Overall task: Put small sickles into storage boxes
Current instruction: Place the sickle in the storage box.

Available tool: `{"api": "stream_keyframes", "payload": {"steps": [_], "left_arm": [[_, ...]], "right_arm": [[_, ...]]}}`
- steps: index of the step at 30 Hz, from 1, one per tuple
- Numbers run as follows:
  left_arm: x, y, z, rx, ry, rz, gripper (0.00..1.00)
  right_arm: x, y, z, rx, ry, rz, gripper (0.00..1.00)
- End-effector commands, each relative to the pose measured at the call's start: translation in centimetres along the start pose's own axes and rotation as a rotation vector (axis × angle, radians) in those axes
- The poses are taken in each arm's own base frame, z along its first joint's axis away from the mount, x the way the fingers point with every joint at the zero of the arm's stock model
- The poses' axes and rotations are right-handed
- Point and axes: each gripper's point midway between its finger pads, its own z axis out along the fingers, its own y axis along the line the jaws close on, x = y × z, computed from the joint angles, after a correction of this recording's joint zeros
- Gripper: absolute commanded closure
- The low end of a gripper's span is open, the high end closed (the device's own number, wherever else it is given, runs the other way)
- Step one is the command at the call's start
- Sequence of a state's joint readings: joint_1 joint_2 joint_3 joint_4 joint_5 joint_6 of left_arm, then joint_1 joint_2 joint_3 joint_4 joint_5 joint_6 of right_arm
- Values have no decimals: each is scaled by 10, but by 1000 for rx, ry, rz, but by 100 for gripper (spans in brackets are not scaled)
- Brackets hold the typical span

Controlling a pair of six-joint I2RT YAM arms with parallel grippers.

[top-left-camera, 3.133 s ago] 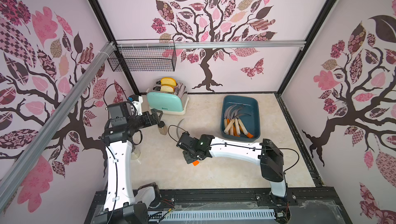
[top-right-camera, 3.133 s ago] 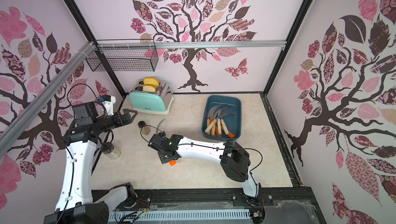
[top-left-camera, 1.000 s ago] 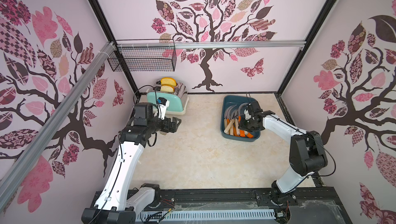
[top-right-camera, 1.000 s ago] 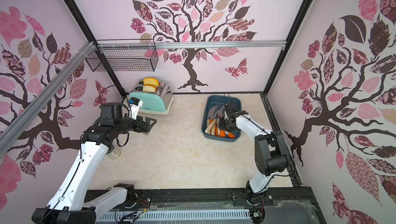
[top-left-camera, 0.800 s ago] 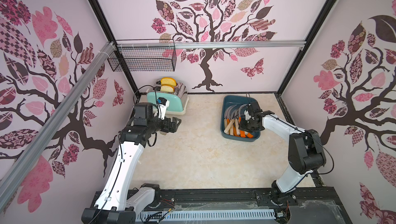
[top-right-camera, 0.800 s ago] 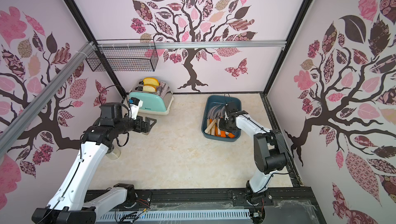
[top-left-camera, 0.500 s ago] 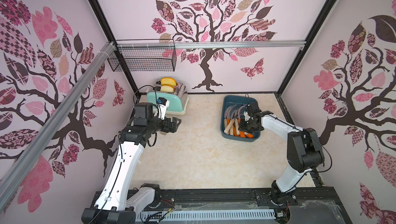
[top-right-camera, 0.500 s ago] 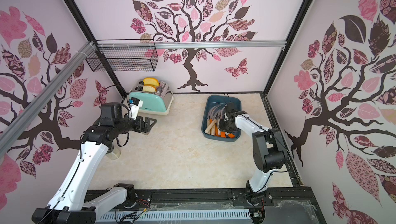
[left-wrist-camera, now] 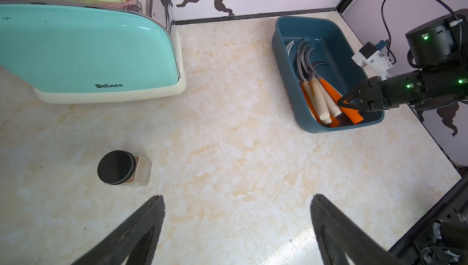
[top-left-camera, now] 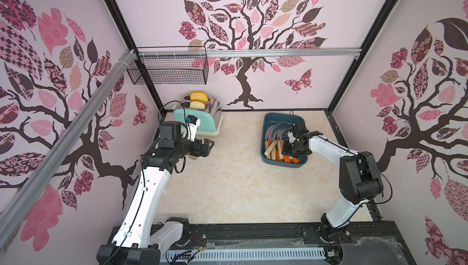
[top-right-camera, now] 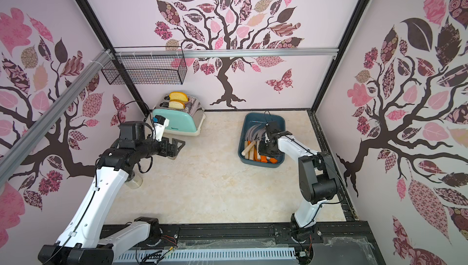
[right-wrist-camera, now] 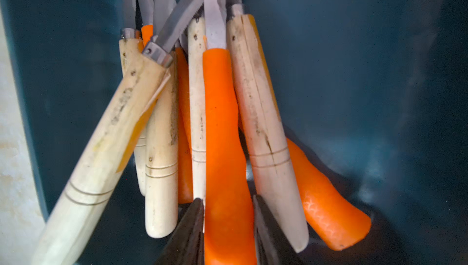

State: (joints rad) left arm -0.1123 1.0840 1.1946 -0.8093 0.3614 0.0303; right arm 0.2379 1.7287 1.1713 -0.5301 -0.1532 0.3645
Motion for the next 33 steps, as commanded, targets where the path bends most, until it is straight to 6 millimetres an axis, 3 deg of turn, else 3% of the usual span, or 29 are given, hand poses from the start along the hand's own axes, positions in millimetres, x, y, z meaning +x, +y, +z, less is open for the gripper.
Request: {"api": "stream_keyframes", "payload": {"steps": [1, 12, 18, 25, 27, 33], "left_arm": [[-5, -3, 0, 11, -9, 15, 6], [-14, -4, 0, 11, -23, 23, 6], [-26, 2, 0, -39, -77, 38, 6], [-56, 14, 2, -146, -132, 93, 5], [-70, 19, 0, -185, -188, 112, 3], [-109, 31, -11, -278, -341, 122, 2]], "right_arm": [[-4, -1, -7, 6, -13, -7, 60], [-24, 5, -33, 18, -82, -31, 54], [-37, 5, -55, 42, -158, -57, 43], [-61, 24, -106, -29, -371, -146, 29], [-64, 25, -127, -39, -452, -160, 1], [-53, 18, -182, -62, -740, -221, 1]]}}
